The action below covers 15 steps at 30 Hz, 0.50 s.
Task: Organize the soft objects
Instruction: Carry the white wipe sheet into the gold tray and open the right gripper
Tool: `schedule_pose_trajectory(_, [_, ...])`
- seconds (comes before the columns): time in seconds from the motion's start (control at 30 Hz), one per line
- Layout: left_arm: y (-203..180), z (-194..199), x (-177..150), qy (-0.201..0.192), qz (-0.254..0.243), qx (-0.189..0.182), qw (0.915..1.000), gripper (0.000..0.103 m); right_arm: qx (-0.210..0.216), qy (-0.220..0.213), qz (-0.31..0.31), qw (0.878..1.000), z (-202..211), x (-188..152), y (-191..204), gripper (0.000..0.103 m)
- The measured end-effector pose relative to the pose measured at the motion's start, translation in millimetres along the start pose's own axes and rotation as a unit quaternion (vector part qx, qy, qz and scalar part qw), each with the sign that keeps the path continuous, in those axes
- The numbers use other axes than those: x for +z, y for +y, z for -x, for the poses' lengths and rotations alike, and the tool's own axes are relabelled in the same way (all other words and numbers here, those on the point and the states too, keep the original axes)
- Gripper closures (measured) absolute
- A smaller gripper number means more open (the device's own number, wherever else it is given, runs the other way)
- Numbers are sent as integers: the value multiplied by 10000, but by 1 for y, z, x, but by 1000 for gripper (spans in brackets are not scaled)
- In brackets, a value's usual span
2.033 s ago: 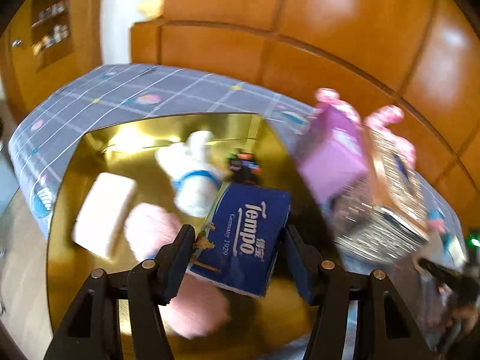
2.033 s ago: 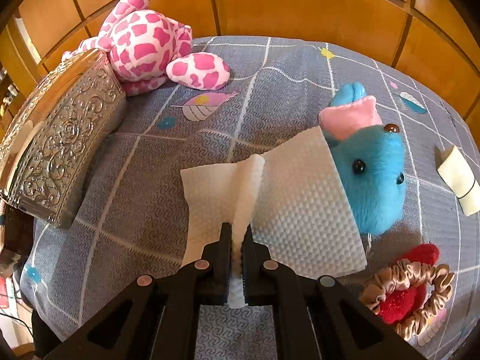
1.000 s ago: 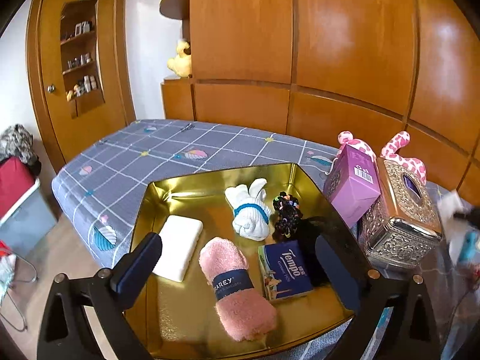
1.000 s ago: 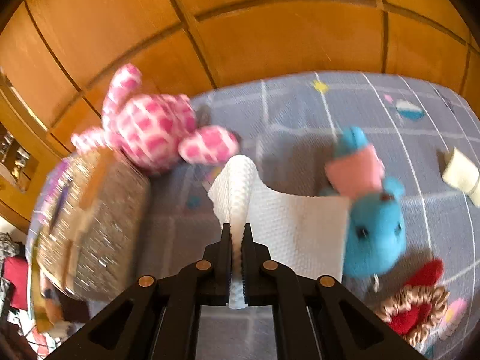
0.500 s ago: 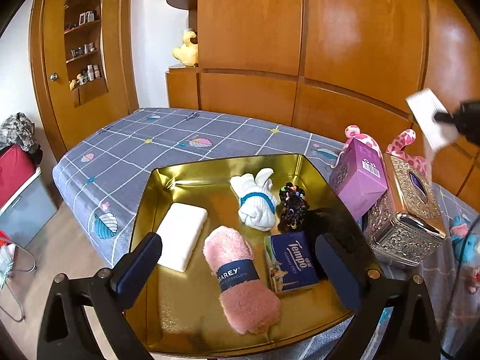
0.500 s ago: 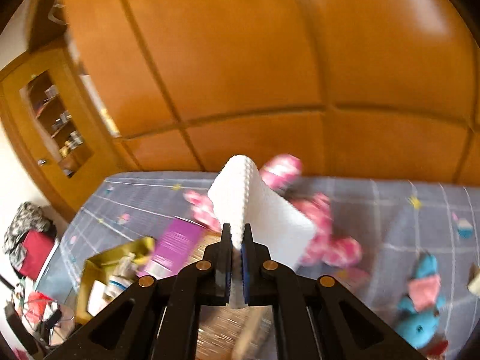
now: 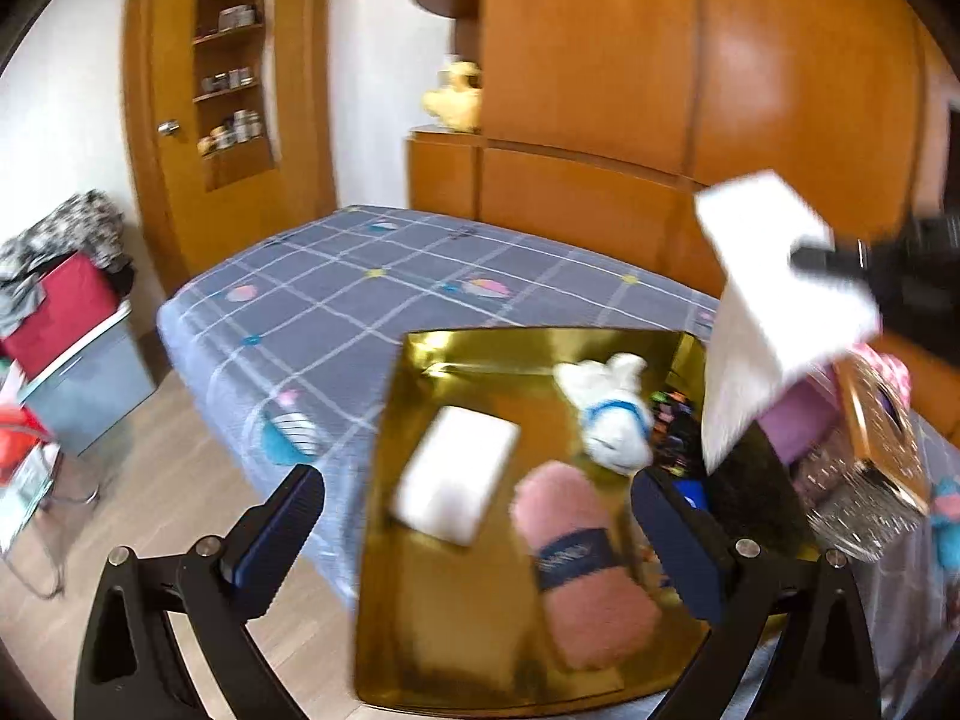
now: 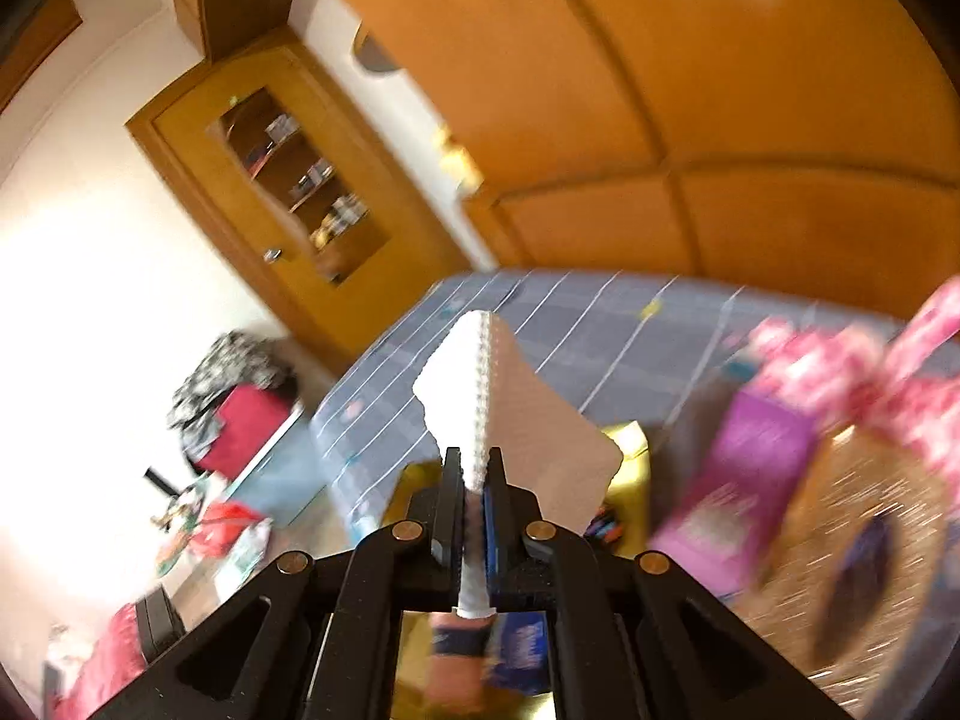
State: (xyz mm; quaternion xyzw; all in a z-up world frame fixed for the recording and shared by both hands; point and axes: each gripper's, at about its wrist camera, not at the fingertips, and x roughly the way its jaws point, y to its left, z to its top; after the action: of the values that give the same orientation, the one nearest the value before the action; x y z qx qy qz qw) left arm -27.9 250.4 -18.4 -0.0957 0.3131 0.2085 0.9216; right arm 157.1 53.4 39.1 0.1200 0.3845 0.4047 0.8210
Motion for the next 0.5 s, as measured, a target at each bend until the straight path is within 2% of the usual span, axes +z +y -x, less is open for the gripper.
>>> schedule_pose_trajectory(0.1, [16, -2, 3, 8, 221, 164, 9996, 0, 228, 374, -1, 9990, -30, -21, 7, 100])
schedule_pose_trajectory(0.17, [22, -2, 4, 13, 331, 198, 9993, 0, 191, 644, 11, 9977, -51, -33, 8, 100])
schedule_pose_trajectory(0.27, [22, -2, 4, 24, 316, 160, 9994, 0, -353, 1012, 230, 9940, -82, -50, 7, 100])
schedule_pose_trajectory(0.37, [15, 1, 2, -23, 199, 106, 9997, 0, -1238, 1516, 615, 9787, -115, -68, 2, 100])
schedule_pose_trajectory(0.43, [10, 4, 3, -66, 113, 97, 9999, 0, -1582, 1704, 769, 9695, -127, -78, -2, 100])
schedule_pose_trajectory(0.5, [7, 7, 4, -108, 77, 80, 9999, 0, -1717, 1789, 844, 9651, -133, -82, -4, 98])
